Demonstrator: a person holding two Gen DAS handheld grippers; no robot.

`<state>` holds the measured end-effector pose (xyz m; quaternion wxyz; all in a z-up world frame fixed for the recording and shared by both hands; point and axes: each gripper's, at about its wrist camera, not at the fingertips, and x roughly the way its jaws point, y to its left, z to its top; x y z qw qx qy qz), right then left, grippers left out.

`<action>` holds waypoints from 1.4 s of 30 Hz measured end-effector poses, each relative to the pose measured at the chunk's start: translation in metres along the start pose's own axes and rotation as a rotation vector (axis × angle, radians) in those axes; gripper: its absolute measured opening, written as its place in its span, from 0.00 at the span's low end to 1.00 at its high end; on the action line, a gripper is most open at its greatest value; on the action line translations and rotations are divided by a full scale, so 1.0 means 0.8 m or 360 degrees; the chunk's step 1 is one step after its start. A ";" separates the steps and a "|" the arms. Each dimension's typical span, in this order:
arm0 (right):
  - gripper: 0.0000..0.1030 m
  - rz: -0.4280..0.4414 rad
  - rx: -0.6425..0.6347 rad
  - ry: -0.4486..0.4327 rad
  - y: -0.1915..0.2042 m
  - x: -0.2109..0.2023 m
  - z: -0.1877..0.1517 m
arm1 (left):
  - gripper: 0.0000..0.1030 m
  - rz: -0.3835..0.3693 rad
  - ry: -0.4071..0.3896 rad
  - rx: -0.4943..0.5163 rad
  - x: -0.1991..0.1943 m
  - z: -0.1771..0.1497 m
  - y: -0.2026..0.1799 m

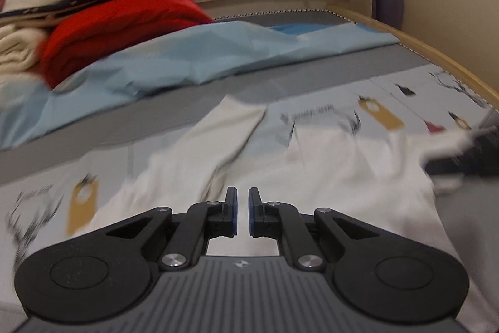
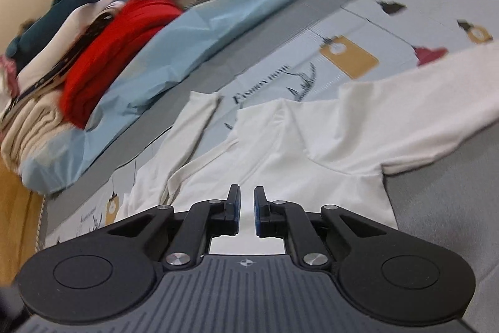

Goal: Fold small clothes

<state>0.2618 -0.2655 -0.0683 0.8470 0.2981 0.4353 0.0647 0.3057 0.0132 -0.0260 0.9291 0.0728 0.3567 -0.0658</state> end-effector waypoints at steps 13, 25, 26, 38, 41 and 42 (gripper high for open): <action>0.12 -0.0080 0.0101 0.0027 -0.042 0.022 0.027 | 0.33 0.0128 0.0183 -0.0098 0.292 0.095 -0.029; 0.12 -0.0081 0.0044 0.0059 -0.021 0.038 0.024 | 0.04 0.0296 0.0002 -0.0291 0.175 0.066 0.120; 0.12 -0.0080 0.0027 0.0050 -0.018 0.036 0.023 | 0.04 0.0354 -0.0050 -0.0344 0.135 0.052 0.156; 0.12 -0.0128 -0.0140 0.0045 0.016 0.024 -0.003 | 0.06 0.1363 -0.0030 -0.1500 -0.212 -0.268 0.520; 0.12 -0.0131 -0.0200 0.0045 0.028 0.023 -0.011 | 0.07 0.1296 0.0035 -0.1696 -0.232 -0.304 0.551; 0.12 -0.0136 -0.0225 0.0044 0.032 0.023 -0.013 | 0.09 0.1271 0.0029 -0.1663 -0.233 -0.301 0.548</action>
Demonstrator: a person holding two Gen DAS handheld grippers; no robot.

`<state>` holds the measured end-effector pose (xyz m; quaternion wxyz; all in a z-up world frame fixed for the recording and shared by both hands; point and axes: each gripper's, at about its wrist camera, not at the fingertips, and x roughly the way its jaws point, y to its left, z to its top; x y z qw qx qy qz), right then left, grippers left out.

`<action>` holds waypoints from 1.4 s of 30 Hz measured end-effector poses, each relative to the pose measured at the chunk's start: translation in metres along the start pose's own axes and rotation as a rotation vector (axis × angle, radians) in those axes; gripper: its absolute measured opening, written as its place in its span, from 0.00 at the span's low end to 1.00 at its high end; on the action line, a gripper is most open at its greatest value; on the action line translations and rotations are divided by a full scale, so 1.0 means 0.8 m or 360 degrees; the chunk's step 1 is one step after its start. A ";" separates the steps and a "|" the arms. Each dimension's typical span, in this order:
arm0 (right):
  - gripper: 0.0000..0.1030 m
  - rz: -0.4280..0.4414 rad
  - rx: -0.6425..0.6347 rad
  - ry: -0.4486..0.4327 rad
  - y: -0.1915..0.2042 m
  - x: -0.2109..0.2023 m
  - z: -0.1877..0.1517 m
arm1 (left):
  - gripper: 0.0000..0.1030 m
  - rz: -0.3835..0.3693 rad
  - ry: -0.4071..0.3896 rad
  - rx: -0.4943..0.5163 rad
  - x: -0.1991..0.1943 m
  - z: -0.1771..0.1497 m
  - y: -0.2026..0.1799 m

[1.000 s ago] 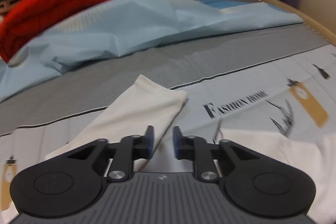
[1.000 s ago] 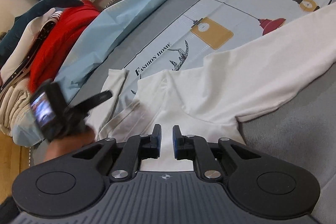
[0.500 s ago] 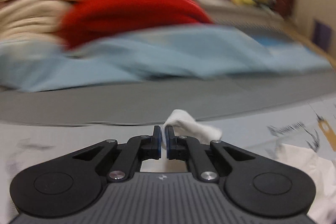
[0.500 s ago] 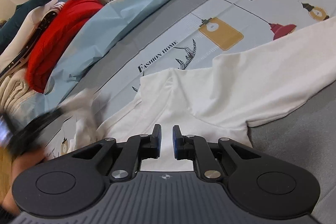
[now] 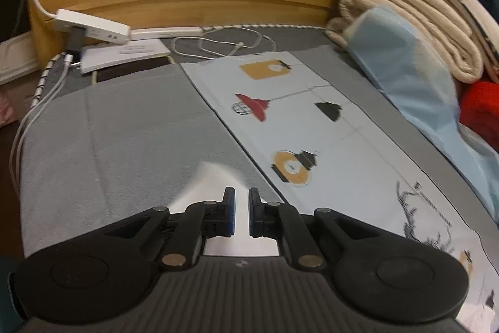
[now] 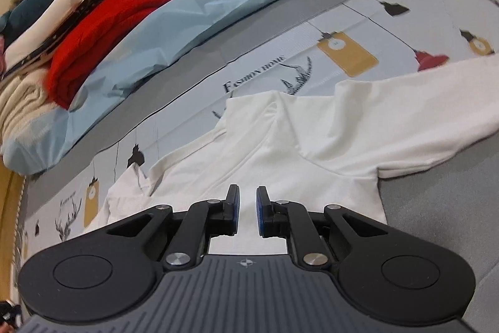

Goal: Fold small clothes

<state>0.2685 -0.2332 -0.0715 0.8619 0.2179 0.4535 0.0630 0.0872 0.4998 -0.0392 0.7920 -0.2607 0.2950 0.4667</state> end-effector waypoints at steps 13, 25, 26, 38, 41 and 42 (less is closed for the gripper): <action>0.13 -0.0068 -0.0103 0.0020 0.016 0.010 -0.004 | 0.16 -0.0187 0.0374 0.0219 0.085 -0.043 -0.003; 0.13 -0.0055 -0.0175 0.0064 0.029 0.024 -0.007 | 0.60 0.0007 0.0179 0.0435 0.104 -0.046 0.045; 0.13 -0.0059 -0.0178 0.0064 0.029 0.024 -0.007 | 0.50 0.0002 0.0168 0.0495 0.109 -0.048 0.037; 0.13 -0.0069 -0.0206 0.0054 0.031 0.019 -0.007 | 0.01 0.0185 -0.0068 0.0799 0.125 -0.054 -0.014; 0.13 -0.0074 -0.0208 0.0029 0.027 0.011 -0.003 | 0.07 -0.0007 -0.0063 0.0748 0.094 -0.043 -0.040; 0.13 -0.0076 -0.0208 0.0013 0.025 0.009 -0.001 | 0.15 -0.0113 -0.0084 0.0763 0.074 -0.041 -0.054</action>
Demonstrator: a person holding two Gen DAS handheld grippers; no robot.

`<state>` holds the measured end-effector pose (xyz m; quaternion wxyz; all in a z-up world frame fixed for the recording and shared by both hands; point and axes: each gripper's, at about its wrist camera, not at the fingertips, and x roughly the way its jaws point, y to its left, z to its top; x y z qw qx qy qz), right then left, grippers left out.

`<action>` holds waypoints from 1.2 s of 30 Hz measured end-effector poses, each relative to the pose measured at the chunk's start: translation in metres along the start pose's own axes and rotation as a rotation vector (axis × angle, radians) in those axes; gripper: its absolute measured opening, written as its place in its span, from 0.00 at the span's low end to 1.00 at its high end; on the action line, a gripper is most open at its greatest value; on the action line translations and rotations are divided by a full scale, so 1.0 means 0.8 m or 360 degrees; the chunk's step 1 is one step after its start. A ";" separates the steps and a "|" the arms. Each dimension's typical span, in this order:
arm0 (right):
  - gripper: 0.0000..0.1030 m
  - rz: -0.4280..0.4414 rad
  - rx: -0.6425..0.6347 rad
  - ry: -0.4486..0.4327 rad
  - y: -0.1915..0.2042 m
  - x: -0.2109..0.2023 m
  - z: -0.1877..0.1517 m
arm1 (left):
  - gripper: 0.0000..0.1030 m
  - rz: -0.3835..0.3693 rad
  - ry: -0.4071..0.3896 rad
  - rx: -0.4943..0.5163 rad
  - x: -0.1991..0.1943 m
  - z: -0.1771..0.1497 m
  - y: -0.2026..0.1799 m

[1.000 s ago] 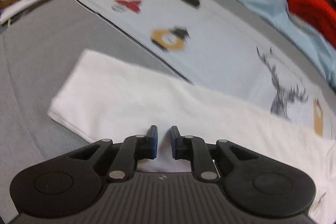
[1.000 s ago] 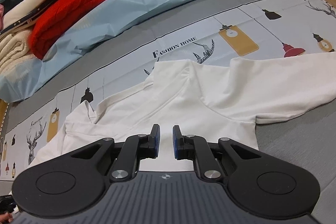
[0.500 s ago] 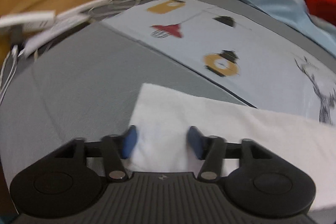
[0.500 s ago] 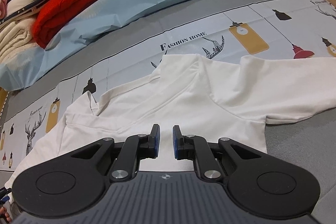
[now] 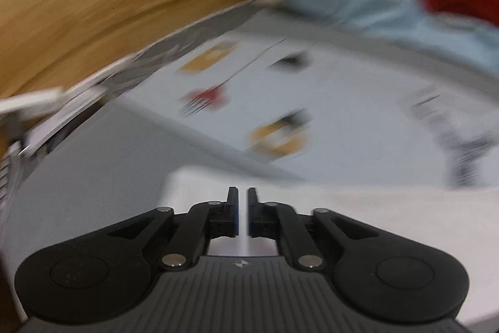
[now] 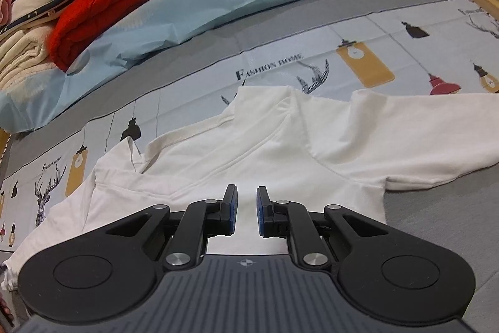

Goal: Fold small clothes

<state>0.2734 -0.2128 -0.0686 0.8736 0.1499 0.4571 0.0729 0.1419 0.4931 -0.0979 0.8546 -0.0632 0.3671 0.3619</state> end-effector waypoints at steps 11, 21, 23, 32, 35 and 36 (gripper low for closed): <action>0.13 0.0172 -0.0024 -0.0336 -0.020 -0.122 -0.011 | 0.22 -0.0790 -0.0032 0.0162 -0.249 0.004 -0.143; 0.13 0.0084 -0.0043 -0.0211 -0.142 -0.209 -0.120 | 0.22 -0.1147 0.0258 0.0352 -0.372 -0.162 -0.175; 0.13 -0.0008 -0.0012 -0.0106 -0.169 -0.199 -0.153 | 0.22 -0.1109 0.0420 0.0356 -0.356 -0.196 -0.174; 0.13 -0.0160 0.0004 0.0324 -0.209 -0.140 -0.227 | 0.21 -0.0813 0.0736 0.0312 -0.307 -0.253 -0.161; 0.13 -0.0183 -0.0065 0.0399 -0.201 -0.125 -0.238 | 0.21 -0.0769 0.0828 0.0253 -0.287 -0.270 -0.154; 0.15 -0.0200 -0.0102 0.0407 -0.198 -0.121 -0.242 | 0.21 -0.0742 0.0833 0.0268 -0.285 -0.269 -0.152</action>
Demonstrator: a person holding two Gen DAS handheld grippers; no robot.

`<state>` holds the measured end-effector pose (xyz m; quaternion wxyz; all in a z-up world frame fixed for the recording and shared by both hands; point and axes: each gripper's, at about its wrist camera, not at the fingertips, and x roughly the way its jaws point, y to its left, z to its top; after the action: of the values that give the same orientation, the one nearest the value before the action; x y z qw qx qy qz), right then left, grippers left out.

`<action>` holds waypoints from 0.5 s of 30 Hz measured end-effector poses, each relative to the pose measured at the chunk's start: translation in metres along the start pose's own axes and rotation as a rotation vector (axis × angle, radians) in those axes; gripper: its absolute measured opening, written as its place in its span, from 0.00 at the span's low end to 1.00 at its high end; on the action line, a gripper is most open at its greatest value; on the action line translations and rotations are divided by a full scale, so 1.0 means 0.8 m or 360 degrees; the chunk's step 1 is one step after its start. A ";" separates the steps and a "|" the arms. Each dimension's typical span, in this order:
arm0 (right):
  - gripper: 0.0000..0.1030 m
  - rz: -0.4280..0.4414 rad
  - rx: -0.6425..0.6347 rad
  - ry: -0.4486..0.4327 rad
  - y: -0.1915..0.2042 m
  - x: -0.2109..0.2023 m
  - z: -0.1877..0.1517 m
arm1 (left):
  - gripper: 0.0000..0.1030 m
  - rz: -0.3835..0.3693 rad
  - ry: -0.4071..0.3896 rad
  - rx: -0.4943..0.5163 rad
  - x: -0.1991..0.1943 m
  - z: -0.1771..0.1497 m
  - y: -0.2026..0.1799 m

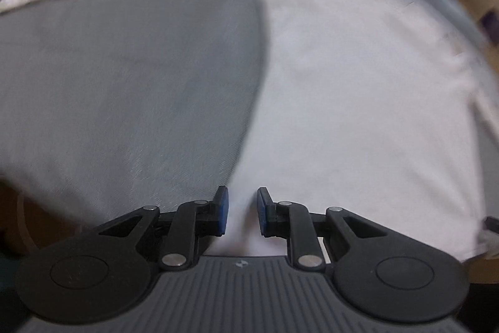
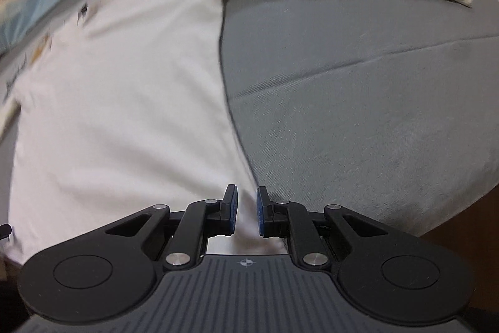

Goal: Fold small clothes

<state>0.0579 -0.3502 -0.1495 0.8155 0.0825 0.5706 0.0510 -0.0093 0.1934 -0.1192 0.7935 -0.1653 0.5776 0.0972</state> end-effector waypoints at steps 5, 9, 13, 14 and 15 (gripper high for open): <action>0.17 -0.0066 0.0004 0.0000 0.001 0.011 -0.006 | 0.21 -0.0047 0.0012 -0.0033 0.002 0.004 0.010; 0.17 -0.0091 0.0080 -0.0028 -0.006 0.008 -0.013 | 0.21 -0.0021 0.0042 0.0053 0.007 0.004 0.001; 0.17 -0.0101 0.0127 -0.0030 -0.009 0.005 -0.015 | 0.18 -0.0024 0.0044 0.0030 0.007 0.002 0.004; 0.17 -0.0114 0.0109 -0.0029 -0.008 0.004 -0.016 | 0.14 -0.0017 0.0043 0.0033 0.007 0.001 0.003; 0.16 -0.0129 0.0092 -0.0025 -0.007 0.004 -0.017 | 0.12 -0.0010 0.0041 0.0042 0.006 0.000 0.001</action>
<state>0.0459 -0.3536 -0.1584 0.8187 0.0831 0.5682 0.0008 -0.0080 0.1939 -0.1243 0.7884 -0.1578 0.5885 0.0850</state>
